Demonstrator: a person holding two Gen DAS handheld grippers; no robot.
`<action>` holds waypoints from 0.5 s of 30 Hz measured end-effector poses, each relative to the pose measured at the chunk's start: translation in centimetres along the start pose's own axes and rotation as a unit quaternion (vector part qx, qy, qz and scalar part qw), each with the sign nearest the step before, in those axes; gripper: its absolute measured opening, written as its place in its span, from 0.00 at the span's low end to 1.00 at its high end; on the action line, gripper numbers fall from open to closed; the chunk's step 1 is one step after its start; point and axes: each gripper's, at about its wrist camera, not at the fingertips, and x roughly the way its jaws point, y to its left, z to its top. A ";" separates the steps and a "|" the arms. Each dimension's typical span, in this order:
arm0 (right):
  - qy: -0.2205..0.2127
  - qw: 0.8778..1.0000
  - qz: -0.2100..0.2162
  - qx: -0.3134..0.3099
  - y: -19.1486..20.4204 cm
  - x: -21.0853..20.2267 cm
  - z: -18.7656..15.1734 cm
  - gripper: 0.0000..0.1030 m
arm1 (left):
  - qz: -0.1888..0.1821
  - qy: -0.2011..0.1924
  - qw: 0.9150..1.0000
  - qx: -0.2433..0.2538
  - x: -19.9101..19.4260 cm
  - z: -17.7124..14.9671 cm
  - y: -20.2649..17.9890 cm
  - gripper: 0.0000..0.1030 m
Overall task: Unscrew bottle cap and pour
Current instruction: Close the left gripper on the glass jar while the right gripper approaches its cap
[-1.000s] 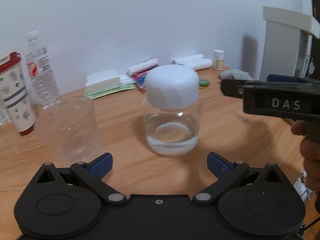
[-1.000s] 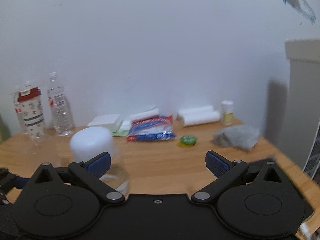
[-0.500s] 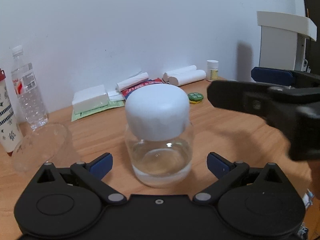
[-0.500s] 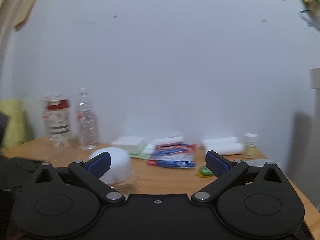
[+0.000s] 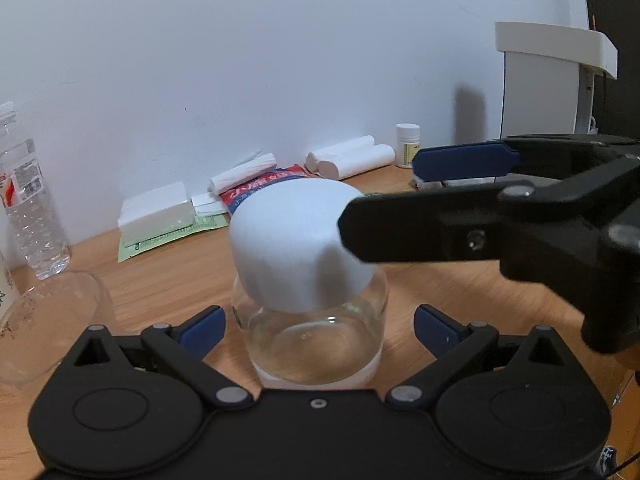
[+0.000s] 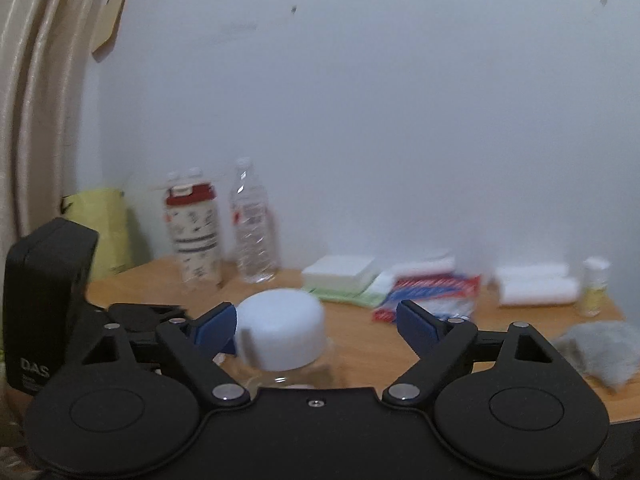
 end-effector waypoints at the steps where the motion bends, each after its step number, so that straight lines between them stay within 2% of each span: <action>1: 0.006 1.000 0.006 0.000 -0.1 0.2 0.1 0.88 | 0.000 -0.001 1.000 0.000 0.1 0.0 0.0 0.99; 5: 0.035 0.999 0.038 0.009 -0.9 1.2 0.4 0.79 | 0.000 0.007 1.000 -0.004 0.7 -0.2 0.1 0.99; 7: 0.040 0.998 0.044 0.016 -1.3 1.4 0.5 0.78 | -0.006 0.014 1.000 -0.016 1.1 -0.2 0.4 0.99; 12: 0.020 0.998 0.047 0.023 -2.1 1.4 0.6 0.78 | 0.003 0.022 1.000 -0.018 1.8 -0.6 0.4 0.98; 15: 0.013 0.998 0.055 0.039 -3.0 1.2 0.7 0.78 | 0.004 0.017 1.000 -0.025 1.9 -0.7 0.6 0.93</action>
